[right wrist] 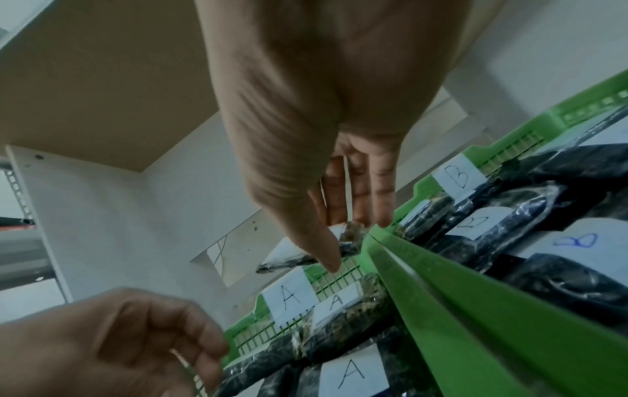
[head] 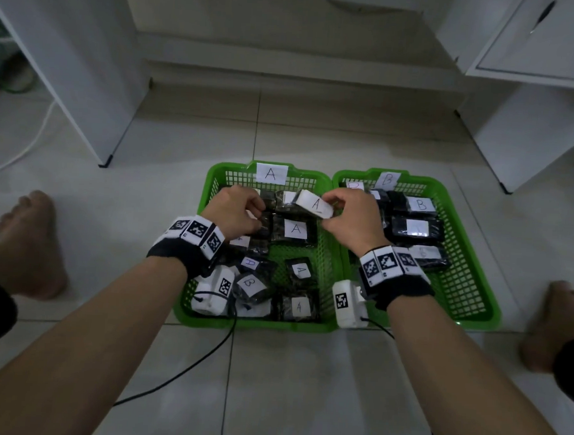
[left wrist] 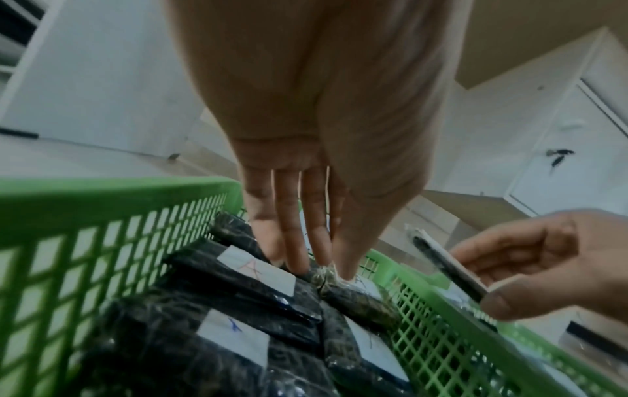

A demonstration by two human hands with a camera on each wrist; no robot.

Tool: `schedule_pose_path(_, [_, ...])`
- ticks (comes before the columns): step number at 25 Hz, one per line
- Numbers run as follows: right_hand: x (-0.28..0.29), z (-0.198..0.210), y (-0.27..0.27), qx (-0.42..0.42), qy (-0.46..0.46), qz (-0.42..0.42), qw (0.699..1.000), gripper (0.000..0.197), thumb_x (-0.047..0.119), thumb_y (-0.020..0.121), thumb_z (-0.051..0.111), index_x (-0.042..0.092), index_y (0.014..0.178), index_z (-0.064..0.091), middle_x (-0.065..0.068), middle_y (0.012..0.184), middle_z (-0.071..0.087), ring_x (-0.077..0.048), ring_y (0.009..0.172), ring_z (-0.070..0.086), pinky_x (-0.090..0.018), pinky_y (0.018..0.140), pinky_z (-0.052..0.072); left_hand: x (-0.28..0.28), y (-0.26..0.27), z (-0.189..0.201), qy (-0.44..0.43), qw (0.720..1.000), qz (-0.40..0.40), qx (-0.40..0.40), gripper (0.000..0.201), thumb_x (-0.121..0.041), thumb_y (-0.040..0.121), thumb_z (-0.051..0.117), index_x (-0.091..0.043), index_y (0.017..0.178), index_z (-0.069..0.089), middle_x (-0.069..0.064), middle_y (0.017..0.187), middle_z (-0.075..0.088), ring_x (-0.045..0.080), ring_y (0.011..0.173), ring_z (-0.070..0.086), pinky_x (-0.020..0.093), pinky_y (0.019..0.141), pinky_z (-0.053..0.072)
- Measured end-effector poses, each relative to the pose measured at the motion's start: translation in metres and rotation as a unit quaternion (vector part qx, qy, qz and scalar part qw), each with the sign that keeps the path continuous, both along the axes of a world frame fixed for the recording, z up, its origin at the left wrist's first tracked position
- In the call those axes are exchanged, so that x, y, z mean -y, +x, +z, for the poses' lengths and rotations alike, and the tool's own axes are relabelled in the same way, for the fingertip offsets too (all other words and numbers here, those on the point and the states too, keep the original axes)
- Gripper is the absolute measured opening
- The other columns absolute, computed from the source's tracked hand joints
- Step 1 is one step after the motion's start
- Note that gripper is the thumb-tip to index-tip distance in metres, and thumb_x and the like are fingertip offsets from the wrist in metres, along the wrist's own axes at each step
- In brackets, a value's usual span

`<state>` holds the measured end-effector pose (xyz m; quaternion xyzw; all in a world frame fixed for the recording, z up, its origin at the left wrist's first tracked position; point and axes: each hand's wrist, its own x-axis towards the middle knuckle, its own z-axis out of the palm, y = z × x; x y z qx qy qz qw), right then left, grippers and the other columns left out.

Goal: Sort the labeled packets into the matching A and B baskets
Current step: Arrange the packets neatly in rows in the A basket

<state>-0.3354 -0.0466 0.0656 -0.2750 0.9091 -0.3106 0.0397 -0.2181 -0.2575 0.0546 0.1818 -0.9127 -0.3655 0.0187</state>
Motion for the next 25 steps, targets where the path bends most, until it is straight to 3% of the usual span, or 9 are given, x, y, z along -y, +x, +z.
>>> schedule_pose_path(2, [-0.004, 0.001, -0.005, 0.0, 0.006, -0.007, 1.0, 0.045, 0.002, 0.07, 0.086, 0.014, 0.112, 0.077, -0.001, 0.112, 0.076, -0.008, 0.091, 0.061, -0.011, 0.071, 0.043, -0.009, 0.001, 0.002, -0.046, 0.995, -0.079, 0.041, 0.024, -0.012, 0.075, 0.082, -0.019, 0.096, 0.073, -0.008, 0.091, 0.071, -0.001, 0.075, 0.063, 0.02, 0.071, 0.055])
schedule_pose_path(3, [-0.004, 0.0, -0.006, 0.001, 0.01, -0.006, 1.0, 0.045, 0.002, 0.07, 0.086, 0.014, 0.112, 0.077, -0.001, 0.112, 0.076, -0.007, 0.09, 0.06, -0.007, 0.066, 0.039, -0.019, 0.0, 0.001, -0.07, 0.986, -0.136, 0.068, 0.022, -0.014, 0.078, 0.08, -0.021, 0.097, 0.073, -0.01, 0.094, 0.07, -0.001, 0.079, 0.062, 0.02, 0.074, 0.053])
schedule_pose_path(5, [-0.005, -0.004, -0.007, 0.01, 0.015, -0.001, 1.0, 0.047, 0.002, 0.069, 0.087, 0.014, 0.113, 0.077, -0.001, 0.112, 0.076, -0.007, 0.09, 0.06, -0.002, 0.062, 0.033, -0.043, -0.007, -0.005, -0.122, 0.952, -0.258, 0.114, 0.022, -0.014, 0.084, 0.073, -0.025, 0.103, 0.072, -0.011, 0.105, 0.067, 0.002, 0.091, 0.06, 0.028, 0.088, 0.053])
schedule_pose_path(7, [-0.006, -0.008, -0.006, 0.026, 0.007, -0.003, 1.0, 0.048, 0.002, 0.067, 0.089, 0.013, 0.113, 0.076, -0.002, 0.111, 0.076, -0.007, 0.089, 0.061, -0.002, 0.063, 0.036, -0.064, -0.017, -0.013, -0.174, 0.908, -0.35, 0.15, 0.033, -0.008, 0.088, 0.063, -0.025, 0.115, 0.069, -0.006, 0.124, 0.063, 0.011, 0.108, 0.058, 0.036, 0.098, 0.05])
schedule_pose_path(10, [-0.01, -0.012, -0.008, 0.054, -0.038, -0.022, 0.998, 0.046, 0.003, 0.065, 0.091, 0.012, 0.108, 0.077, -0.001, 0.103, 0.076, -0.007, 0.084, 0.063, -0.011, 0.07, 0.05, -0.077, -0.031, -0.022, -0.242, 0.853, -0.417, 0.2, 0.056, -0.001, 0.086, 0.059, -0.024, 0.137, 0.055, 0.002, 0.143, 0.052, 0.023, 0.127, 0.053, 0.042, 0.102, 0.049])
schedule_pose_path(13, [-0.01, -0.014, -0.01, 0.074, -0.058, -0.036, 0.995, 0.045, 0.006, 0.065, 0.092, 0.012, 0.106, 0.077, 0.002, 0.097, 0.074, -0.001, 0.077, 0.062, -0.008, 0.067, 0.046, -0.084, -0.033, -0.033, -0.319, 0.821, -0.43, 0.198, 0.055, -0.008, 0.085, 0.067, -0.018, 0.137, 0.053, 0.01, 0.133, 0.054, 0.031, 0.119, 0.056, 0.042, 0.091, 0.053])
schedule_pose_path(18, [-0.009, -0.015, -0.013, 0.096, -0.049, -0.045, 0.993, 0.042, 0.009, 0.067, 0.093, 0.014, 0.105, 0.077, 0.006, 0.092, 0.071, 0.004, 0.075, 0.061, -0.006, 0.063, 0.044, -0.09, -0.029, -0.033, -0.354, 0.83, -0.395, 0.174, 0.041, -0.012, 0.086, 0.067, -0.019, 0.125, 0.057, 0.009, 0.13, 0.049, 0.028, 0.121, 0.046, 0.041, 0.091, 0.045])
schedule_pose_path(21, [-0.009, -0.014, -0.014, 0.1, -0.05, -0.048, 0.993, 0.041, 0.011, 0.066, 0.093, 0.014, 0.103, 0.077, 0.005, 0.093, 0.074, -0.001, 0.079, 0.065, -0.01, 0.067, 0.05, -0.089, -0.031, -0.025, -0.325, 0.841, -0.398, 0.169, 0.034, -0.008, 0.083, 0.064, -0.019, 0.113, 0.056, 0.007, 0.12, 0.058, 0.029, 0.113, 0.054, 0.039, 0.089, 0.045])
schedule_pose_path(25, [-0.009, -0.013, -0.015, 0.108, -0.064, -0.048, 0.991, 0.04, 0.012, 0.065, 0.094, 0.014, 0.101, 0.077, 0.003, 0.093, 0.076, -0.006, 0.082, 0.069, -0.022, 0.077, 0.059, -0.067, -0.028, -0.012, -0.136, 0.924, -0.325, 0.148, 0.025, -0.012, 0.079, 0.075, -0.021, 0.096, 0.058, -0.003, 0.098, 0.062, 0.02, 0.092, 0.06, 0.029, 0.073, 0.045])
